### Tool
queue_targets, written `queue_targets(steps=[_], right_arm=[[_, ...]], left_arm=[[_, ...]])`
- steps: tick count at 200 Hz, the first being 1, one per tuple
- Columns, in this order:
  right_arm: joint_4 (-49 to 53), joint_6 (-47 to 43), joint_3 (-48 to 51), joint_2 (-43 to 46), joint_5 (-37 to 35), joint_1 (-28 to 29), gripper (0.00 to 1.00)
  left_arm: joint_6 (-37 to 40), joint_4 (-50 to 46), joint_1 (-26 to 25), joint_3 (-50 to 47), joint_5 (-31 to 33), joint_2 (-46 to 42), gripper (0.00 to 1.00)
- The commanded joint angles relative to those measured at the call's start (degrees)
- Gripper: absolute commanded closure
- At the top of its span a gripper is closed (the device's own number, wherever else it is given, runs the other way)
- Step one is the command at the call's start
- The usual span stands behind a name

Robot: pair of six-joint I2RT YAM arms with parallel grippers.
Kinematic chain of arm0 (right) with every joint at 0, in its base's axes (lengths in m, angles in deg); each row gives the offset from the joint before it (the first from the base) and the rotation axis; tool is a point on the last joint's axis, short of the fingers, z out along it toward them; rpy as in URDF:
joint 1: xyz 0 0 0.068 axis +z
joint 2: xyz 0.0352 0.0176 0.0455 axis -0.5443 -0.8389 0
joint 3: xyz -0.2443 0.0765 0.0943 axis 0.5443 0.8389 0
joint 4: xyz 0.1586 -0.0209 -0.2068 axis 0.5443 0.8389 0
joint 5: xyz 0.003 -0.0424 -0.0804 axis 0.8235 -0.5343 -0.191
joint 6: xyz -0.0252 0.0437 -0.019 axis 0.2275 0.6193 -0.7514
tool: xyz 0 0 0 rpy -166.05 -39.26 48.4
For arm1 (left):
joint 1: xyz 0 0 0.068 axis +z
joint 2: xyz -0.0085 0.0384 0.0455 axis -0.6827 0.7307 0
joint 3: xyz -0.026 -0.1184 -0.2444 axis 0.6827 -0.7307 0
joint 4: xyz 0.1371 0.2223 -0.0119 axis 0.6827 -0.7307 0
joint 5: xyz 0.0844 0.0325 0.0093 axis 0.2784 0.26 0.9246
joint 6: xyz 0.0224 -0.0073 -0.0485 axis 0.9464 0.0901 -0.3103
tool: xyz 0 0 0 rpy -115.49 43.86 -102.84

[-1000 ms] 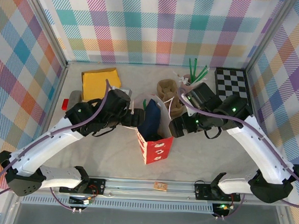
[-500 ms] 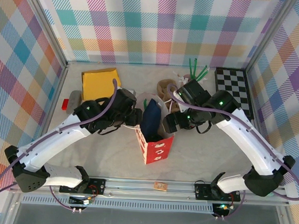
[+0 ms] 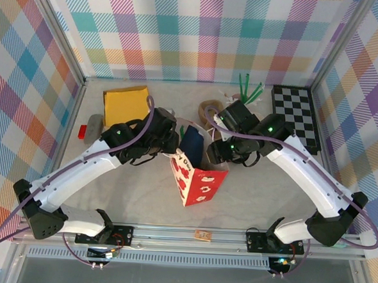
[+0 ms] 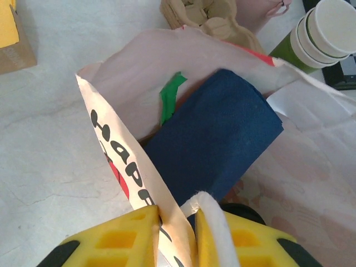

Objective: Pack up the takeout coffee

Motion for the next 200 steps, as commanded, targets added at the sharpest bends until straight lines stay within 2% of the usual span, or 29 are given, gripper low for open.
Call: queue_targets(steps=[1,52,85,167,200], right_arm=[[-1.83,0.48,0.32,-0.17,-0.65,0.43,0.56],[-3.76,0.86,-0.29,-0.52,-2.11,0.38,0.78],[-4.85,1.15,-1.1,-1.22,-3.83,0.43,0.87],[-5.28,-0.01,-6.1,-4.52,-7.55,0.34,0.93],[-4.98,0.71,-7.14,-4.66,-6.94,0.41,0.95]], left_arm=[[1.87,1.37,1.3,0.58,-0.9,0.3,0.79],[5.24,4.76,2.21,0.6,-3.51,-0.09,0.84],[7.52,7.08,3.7,0.27,-3.63,0.12,0.87],[9.58,8.86,10.43,-0.21,-8.36,0.51,0.89],[10.19,9.32,12.57,-0.33,-11.55,1.88,0.89]])
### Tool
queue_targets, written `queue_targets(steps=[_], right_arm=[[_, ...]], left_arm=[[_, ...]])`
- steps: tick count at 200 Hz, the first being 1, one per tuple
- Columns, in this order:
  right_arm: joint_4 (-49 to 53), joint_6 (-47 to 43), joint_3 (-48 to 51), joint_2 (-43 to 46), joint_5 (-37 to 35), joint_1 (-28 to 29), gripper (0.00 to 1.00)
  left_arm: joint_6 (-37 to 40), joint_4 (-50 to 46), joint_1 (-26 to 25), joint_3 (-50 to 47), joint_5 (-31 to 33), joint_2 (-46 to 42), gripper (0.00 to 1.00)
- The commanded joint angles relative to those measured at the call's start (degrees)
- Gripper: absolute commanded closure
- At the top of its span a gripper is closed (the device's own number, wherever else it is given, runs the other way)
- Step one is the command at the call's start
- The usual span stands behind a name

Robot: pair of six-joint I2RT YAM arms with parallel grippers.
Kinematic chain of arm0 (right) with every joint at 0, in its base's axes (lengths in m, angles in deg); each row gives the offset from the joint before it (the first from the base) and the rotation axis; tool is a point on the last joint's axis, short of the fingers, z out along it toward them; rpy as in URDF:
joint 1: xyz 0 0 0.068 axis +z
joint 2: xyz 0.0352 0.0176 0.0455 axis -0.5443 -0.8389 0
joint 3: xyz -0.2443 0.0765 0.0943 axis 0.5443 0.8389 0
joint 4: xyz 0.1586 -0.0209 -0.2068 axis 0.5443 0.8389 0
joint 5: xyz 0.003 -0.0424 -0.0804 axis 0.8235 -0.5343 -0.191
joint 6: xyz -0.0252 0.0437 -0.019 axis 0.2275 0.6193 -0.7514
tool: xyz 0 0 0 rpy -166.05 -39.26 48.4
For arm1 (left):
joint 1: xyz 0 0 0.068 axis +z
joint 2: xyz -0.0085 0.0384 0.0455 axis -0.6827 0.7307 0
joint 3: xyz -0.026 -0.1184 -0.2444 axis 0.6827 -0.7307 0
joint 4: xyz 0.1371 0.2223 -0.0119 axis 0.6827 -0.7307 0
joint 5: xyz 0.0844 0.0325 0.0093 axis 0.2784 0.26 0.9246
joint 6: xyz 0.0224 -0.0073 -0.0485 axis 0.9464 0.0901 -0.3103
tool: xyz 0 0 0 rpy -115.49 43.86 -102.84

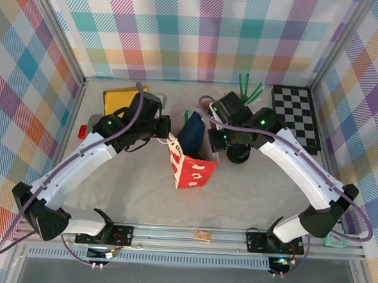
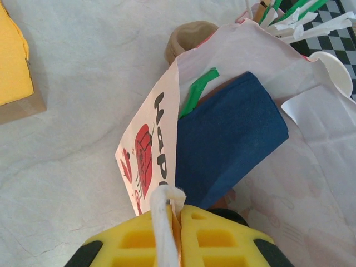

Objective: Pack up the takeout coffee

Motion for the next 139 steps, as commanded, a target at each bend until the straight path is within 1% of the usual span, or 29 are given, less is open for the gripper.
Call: queue_targets(steps=[1,26,65,75,89,107,113,121,129,139], right_arm=[[-0.36,-0.06,-2.01,0.19,-0.21,0.42,0.95],[0.13,0.61,-2.06,0.85,1.31,0.43,0.95],[0.59,1.01,-0.58,1.77,1.88,0.52,0.92],[0.62,1.09,0.2,2.02,1.65,0.52,0.91],[0.65,1.27,1.11,2.21,1.28,0.52,0.88],[0.81,1.68,1.68,2.66,0.45,0.5,0.8],[0.92,1.78,1.61,2.79,0.11,0.52,0.77],[1.09,1.75,1.29,2.7,-0.27,0.52,0.7],[1.57,1.76,0.87,2.51,-0.57,0.49,0.6],[2.27,1.75,0.03,2.09,-0.59,0.52,0.56]], left_arm=[[1.61,1.84,1.31,-0.25,-3.56,1.23,0.89],[2.39,1.21,2.29,1.15,-4.81,3.22,0.86],[2.95,0.82,3.87,2.85,-6.03,5.08,0.83],[3.0,0.63,3.97,3.33,-6.34,5.37,0.81],[3.02,0.14,3.97,3.98,-6.62,5.66,0.72],[2.95,-0.23,3.97,4.46,-7.2,5.36,0.54],[2.97,-0.32,3.97,4.47,-7.3,5.15,0.5],[2.97,-0.39,3.97,4.53,-7.52,4.81,0.45],[2.87,-0.79,3.97,4.73,-7.58,4.54,0.39],[2.78,-1.49,3.97,5.13,-7.27,4.28,0.32]])
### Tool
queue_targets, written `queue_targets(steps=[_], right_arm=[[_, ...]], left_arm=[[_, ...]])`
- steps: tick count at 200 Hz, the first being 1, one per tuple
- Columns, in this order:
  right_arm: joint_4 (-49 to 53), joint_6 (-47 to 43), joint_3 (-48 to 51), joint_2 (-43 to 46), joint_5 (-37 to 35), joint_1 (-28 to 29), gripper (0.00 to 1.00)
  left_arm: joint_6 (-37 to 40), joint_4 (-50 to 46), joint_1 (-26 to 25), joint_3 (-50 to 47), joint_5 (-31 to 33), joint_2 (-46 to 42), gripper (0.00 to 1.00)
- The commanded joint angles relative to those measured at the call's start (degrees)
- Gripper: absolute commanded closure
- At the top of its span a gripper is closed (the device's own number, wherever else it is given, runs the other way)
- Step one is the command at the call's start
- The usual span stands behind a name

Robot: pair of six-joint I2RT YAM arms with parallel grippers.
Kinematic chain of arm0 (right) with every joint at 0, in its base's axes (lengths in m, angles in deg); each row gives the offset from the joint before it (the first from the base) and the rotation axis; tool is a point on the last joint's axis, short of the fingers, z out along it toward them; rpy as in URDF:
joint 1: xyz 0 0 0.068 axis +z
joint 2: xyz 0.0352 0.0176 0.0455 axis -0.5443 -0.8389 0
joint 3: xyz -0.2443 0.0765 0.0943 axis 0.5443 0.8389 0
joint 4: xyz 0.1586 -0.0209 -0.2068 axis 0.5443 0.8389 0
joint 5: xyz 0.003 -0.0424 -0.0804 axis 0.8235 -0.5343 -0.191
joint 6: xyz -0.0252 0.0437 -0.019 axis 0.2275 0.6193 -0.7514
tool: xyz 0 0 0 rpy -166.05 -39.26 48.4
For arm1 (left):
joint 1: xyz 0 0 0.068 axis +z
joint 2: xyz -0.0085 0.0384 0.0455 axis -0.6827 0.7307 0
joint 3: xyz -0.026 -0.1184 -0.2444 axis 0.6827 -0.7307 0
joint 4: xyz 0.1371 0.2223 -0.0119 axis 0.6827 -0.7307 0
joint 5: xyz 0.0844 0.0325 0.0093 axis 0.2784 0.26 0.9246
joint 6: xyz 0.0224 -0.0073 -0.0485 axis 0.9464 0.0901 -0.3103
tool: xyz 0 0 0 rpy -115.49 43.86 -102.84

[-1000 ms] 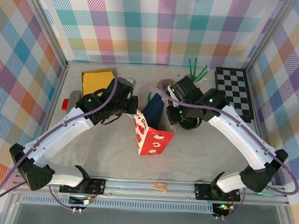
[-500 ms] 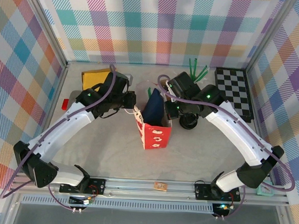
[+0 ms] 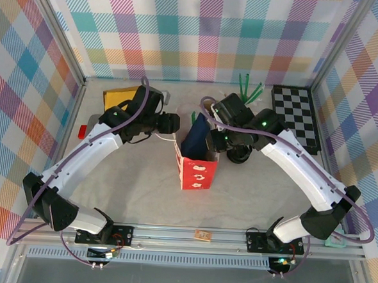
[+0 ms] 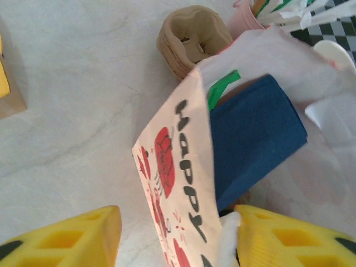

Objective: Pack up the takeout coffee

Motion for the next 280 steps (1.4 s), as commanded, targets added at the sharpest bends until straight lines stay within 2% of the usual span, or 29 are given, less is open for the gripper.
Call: queue_targets(steps=[1,23,64,98,196,280], right_arm=[[1.97,0.4,-1.29,0.98,-0.83,0.52,0.55],[3.34,0.07,-2.93,0.23,-0.3,0.65,0.35],[7.09,-1.16,-6.69,-0.97,-1.52,1.21,0.0],[10.34,-2.25,-10.78,-2.11,-1.88,1.82,0.01],[18.63,-4.48,-22.33,-4.19,-2.65,2.63,0.01],[21.65,-5.08,-26.29,-1.84,-3.06,2.65,0.01]], left_arm=[[-0.01,-1.48,0.48,2.33,-0.78,-0.98,0.31],[-0.02,-3.59,0.47,3.63,0.1,-1.47,0.22],[0.99,-7.2,0.39,6.65,0.95,-3.24,0.14],[1.73,-8.82,0.39,8.46,2.67,-6.0,0.0],[3.49,-12.97,0.43,10.87,7.66,-14.92,0.0],[3.23,-13.22,0.39,9.09,9.72,-21.8,0.0]])
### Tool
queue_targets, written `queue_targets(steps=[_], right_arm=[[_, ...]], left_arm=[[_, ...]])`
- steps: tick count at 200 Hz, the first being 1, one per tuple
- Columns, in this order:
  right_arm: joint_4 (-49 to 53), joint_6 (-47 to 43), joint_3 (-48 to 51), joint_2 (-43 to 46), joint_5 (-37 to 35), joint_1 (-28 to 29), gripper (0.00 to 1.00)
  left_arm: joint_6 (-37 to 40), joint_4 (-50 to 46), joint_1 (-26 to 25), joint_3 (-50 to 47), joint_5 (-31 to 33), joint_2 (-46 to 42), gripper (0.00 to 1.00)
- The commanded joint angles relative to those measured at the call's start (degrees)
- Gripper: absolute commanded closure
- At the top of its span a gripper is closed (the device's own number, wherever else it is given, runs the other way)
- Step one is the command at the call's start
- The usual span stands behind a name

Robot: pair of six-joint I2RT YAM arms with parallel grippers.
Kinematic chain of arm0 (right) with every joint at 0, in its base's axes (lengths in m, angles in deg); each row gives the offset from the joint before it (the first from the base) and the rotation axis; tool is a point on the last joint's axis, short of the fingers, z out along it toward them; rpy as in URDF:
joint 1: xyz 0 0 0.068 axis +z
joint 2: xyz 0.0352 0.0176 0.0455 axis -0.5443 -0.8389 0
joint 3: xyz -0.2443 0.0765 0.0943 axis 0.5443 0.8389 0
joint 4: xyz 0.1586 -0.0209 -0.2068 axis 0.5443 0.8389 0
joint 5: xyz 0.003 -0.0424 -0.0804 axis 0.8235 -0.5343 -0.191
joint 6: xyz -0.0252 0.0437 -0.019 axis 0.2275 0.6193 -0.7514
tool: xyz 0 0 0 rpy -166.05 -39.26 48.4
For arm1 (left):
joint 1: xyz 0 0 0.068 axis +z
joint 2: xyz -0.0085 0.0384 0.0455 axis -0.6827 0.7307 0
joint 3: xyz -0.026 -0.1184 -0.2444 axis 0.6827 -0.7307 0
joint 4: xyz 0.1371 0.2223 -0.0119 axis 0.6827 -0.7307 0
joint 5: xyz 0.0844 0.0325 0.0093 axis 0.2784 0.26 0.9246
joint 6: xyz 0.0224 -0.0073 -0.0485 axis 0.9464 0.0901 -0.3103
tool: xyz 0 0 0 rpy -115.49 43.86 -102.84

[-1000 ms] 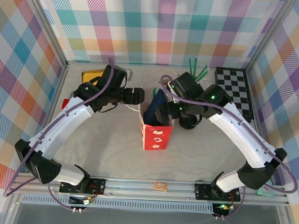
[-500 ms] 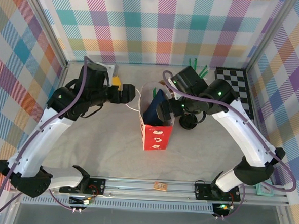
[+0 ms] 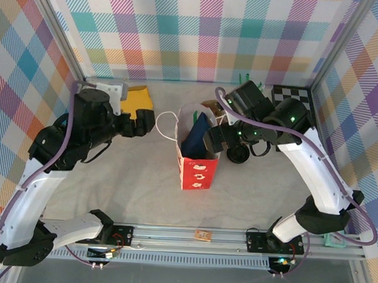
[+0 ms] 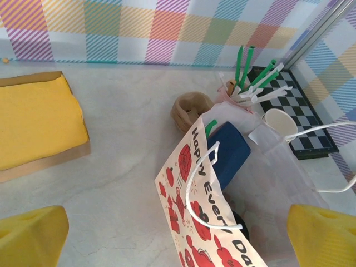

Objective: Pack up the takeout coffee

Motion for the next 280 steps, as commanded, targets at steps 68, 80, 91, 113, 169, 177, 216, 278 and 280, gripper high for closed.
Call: queue_targets(steps=[68,80,91,113,169,177,216,278,280], right_arm=[[3.09,-0.19,-1.38,5.85,-5.59,0.38,0.01],[3.28,-0.1,-1.11,6.57,-6.32,0.38,0.01],[3.44,-0.13,-0.72,7.22,-6.81,0.38,0.01],[3.55,-0.09,0.02,8.45,-7.93,0.38,0.01],[1.95,0.52,5.67,13.5,-12.25,0.29,0.01],[1.73,0.62,6.42,14.27,-13.2,0.21,0.01],[-0.61,0.67,10.44,18.41,-15.83,-0.65,0.01],[-3.76,0.23,16.84,23.35,-17.75,-3.27,0.01],[-3.92,0.24,17.12,23.45,-17.79,-3.37,0.01]], left_arm=[[1.03,1.91,0.43,-6.2,6.0,-8.36,0.0],[1.18,2.25,0.39,-7.07,7.11,-9.65,0.0],[1.38,2.6,0.39,-7.97,7.92,-10.67,0.0],[1.69,2.28,0.39,-9.24,9.67,-12.2,0.0],[1.25,2.66,0.41,-15.35,14.25,-16.7,0.0],[1.09,2.96,0.39,-16.46,14.99,-17.42,0.0],[0.41,3.01,0.39,-20.18,18.53,-19.93,0.0],[0.23,3.82,0.39,-24.45,22.31,-23.43,0.0],[0.23,3.91,0.39,-24.56,22.4,-23.52,0.0]])
